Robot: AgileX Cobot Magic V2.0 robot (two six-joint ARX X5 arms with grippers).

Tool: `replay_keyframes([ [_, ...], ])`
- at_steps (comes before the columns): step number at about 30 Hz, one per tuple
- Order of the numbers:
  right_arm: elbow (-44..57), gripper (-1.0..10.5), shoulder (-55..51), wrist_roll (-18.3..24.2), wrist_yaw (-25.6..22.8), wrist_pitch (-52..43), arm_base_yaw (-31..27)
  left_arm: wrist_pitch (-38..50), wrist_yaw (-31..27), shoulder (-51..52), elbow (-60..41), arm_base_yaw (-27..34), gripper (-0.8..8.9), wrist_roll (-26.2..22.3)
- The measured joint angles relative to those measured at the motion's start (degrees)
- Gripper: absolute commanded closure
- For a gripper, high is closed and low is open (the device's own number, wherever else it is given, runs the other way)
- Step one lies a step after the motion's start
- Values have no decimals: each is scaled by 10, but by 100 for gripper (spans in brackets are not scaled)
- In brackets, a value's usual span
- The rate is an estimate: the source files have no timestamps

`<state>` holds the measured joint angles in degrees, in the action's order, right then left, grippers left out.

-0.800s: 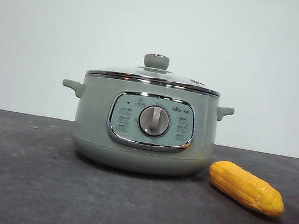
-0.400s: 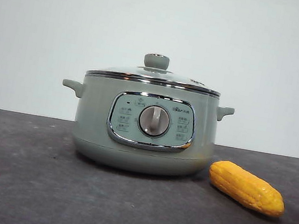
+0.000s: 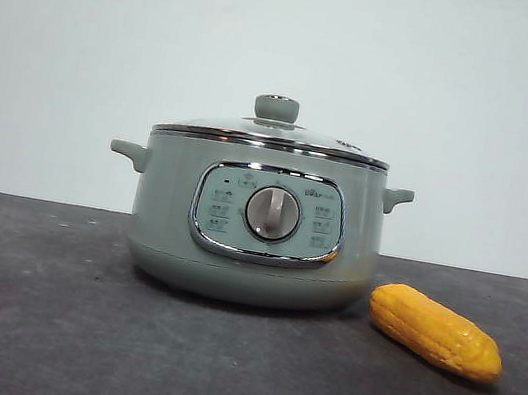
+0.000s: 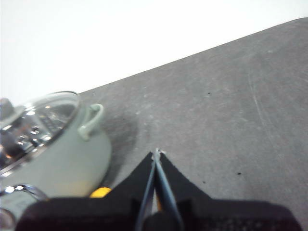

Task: Pick up the corn,open the lid,put the corn in the pot,close the lid

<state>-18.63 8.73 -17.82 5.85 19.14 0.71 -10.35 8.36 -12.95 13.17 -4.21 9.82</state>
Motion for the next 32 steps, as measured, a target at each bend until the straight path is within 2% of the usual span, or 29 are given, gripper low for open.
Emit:
replay_keyframes([
  [9,-169,946,119,0,16,111,0,-16,73,-129,107,0,817,3],
  [14,-239,946,162,0,29,189,0,-23,149,-193,139,0,817,3],
  [21,-307,946,235,73,110,270,0,-29,283,-285,187,0,818,5],
  [27,-368,939,333,120,156,337,0,-64,338,-354,259,0,818,0],
  [29,-387,865,368,134,175,361,0,-90,349,-373,284,-1,818,-12],
  [32,-412,628,425,148,191,393,3,-127,350,-394,318,-5,818,-40],
])
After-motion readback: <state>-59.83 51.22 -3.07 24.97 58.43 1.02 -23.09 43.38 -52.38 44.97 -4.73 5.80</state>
